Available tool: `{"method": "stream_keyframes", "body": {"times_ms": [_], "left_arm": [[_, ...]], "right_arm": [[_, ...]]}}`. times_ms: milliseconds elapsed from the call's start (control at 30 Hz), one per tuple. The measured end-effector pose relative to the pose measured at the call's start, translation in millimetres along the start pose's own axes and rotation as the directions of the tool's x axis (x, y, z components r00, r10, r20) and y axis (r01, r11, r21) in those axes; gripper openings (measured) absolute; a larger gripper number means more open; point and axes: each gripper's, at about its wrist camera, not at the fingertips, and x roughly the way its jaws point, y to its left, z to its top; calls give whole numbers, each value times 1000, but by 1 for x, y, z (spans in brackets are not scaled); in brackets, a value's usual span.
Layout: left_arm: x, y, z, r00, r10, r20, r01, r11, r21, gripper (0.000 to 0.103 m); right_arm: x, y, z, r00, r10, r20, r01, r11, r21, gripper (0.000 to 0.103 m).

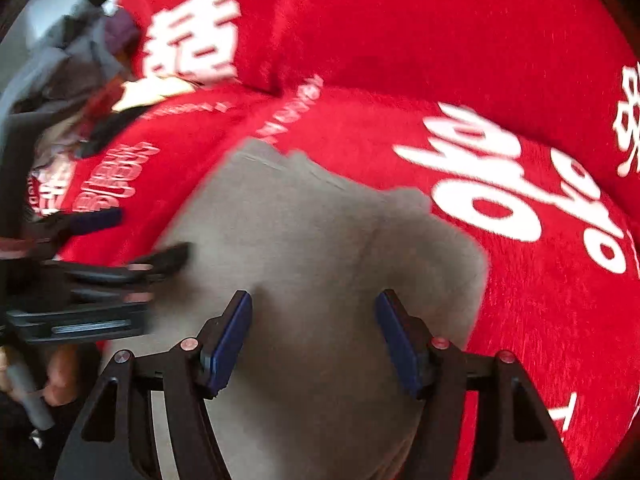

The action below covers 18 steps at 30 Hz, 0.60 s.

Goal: Fold small clothes
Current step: 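Open both grippers and release the folded bundle, then press the folded bundle flat with both open grippers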

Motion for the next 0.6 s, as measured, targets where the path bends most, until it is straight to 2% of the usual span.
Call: {"method": "stream_keyframes", "body": {"times_ms": [133,267,333,467,600], "left_arm": [[6,-3,3,1000,4,-4,-4,1000,13,103],[-4,-3,5,1000,3,-24,-3,1000,-3,103],[-18,-4,1,1000,-23,-13,23,1000,9,103],[-40,-12,-19,998,-66,-9,66,997,44,103],[-36,-24,-35,998,-59,-36,61,996,66,103]], "right_arm": [[3,-14,6,1000,15,26,-15,1000,17,67],[-13,2,-2,996,-87,31,87,996,-18,69],[-35,16,-17,994,-90,68,95,993,-68,69],[-72,48,-59,993,-38,111,57,983,-175,69],[-75,68,-89,993,-47,104,72,967,-245,69]]}}
